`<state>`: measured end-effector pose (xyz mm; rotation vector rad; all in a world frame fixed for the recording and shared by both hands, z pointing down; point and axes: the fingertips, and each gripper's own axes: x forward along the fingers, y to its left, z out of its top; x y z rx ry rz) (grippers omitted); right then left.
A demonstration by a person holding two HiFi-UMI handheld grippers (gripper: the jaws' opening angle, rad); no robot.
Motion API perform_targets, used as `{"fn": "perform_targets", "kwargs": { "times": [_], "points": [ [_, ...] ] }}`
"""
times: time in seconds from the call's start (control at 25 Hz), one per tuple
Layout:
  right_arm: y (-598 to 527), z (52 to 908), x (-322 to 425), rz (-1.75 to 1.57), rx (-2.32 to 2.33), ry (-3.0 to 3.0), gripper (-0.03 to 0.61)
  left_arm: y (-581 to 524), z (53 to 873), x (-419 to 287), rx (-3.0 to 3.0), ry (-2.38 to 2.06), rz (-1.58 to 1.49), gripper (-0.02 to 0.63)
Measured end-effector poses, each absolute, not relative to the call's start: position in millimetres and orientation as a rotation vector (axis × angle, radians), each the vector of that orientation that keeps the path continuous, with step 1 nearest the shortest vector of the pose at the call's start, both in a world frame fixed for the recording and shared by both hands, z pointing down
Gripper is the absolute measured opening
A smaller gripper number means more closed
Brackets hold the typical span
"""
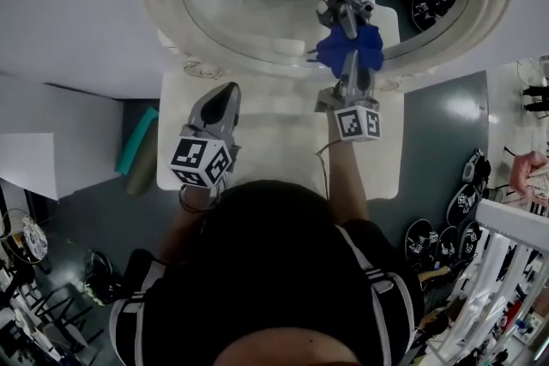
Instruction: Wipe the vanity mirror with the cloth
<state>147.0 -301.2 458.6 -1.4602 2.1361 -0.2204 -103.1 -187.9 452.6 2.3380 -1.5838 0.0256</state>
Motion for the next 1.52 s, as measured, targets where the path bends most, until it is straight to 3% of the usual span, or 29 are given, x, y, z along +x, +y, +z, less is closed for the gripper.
{"fn": "perform_targets", "kwargs": {
  "times": [0.32, 0.68, 1.0, 1.2, 1.52],
  "points": [
    [-293, 309, 104, 0.272, -1.258, 2.285, 0.04, -185, 447, -103, 2.354, -1.576, -0.018, 0.011],
    [-290, 296, 55, 0.59, -1.369, 2.473, 0.041, -184, 452, -115, 2.322, -1.604, -0.024, 0.01],
    [-282, 357, -12, 0.935, -1.263, 2.717, 0.04, -187, 446, -117, 2.32, -1.625, -0.043, 0.011],
    [-274, 437, -60, 0.889, -1.168, 2.928, 0.04, -177, 452, -136, 2.297, -1.645, -0.042, 0.01],
    [-273, 493, -86, 0.733, -1.013, 3.046, 0.04, -176, 447, -138, 2.283, -1.668, -0.05, 0.011]
  ]
}}
